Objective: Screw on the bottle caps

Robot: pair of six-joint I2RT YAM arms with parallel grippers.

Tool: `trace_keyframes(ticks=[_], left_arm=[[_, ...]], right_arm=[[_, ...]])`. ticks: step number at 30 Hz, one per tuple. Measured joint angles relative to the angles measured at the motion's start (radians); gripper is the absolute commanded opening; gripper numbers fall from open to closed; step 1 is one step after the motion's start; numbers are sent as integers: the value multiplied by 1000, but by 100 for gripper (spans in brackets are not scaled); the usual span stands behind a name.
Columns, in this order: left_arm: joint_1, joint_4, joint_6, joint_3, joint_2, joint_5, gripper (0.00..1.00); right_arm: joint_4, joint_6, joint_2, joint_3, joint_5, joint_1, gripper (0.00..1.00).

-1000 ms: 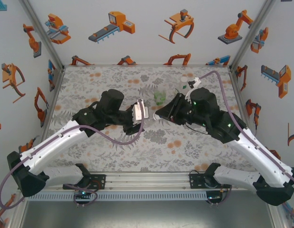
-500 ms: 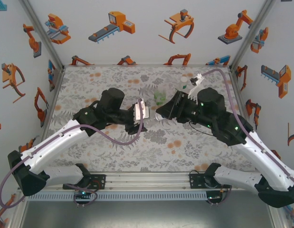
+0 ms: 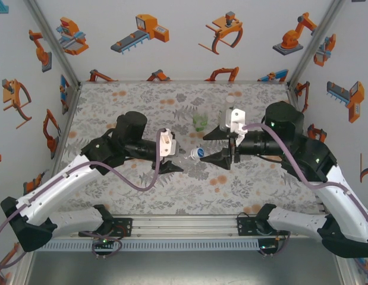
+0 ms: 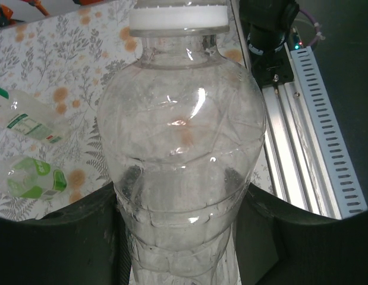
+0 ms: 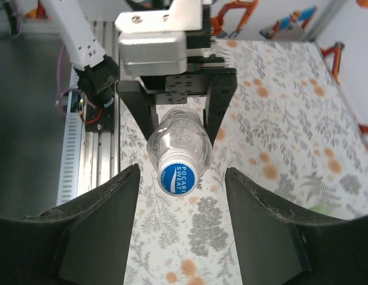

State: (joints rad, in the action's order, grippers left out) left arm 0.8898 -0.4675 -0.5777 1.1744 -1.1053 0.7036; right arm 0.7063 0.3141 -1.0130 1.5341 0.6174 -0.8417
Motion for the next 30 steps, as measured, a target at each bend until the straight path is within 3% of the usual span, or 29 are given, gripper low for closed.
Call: trace_keyframes(ticks=[7,17,26,30], left_arm=[[2,-4,0,-2,19,16,0],[6,-12,-2,-5,19,19,0],[6,-15,-3,-5,15,9,0],[6,-20,-3,-4,2,-53,0]], right_arm=[[0,105,-17,-26,128,0,45],[-46,117,-7,-84,127,0,40],[-86,73,0,-107,111,0,3],[-144,-97,20,-161,11,1,0]])
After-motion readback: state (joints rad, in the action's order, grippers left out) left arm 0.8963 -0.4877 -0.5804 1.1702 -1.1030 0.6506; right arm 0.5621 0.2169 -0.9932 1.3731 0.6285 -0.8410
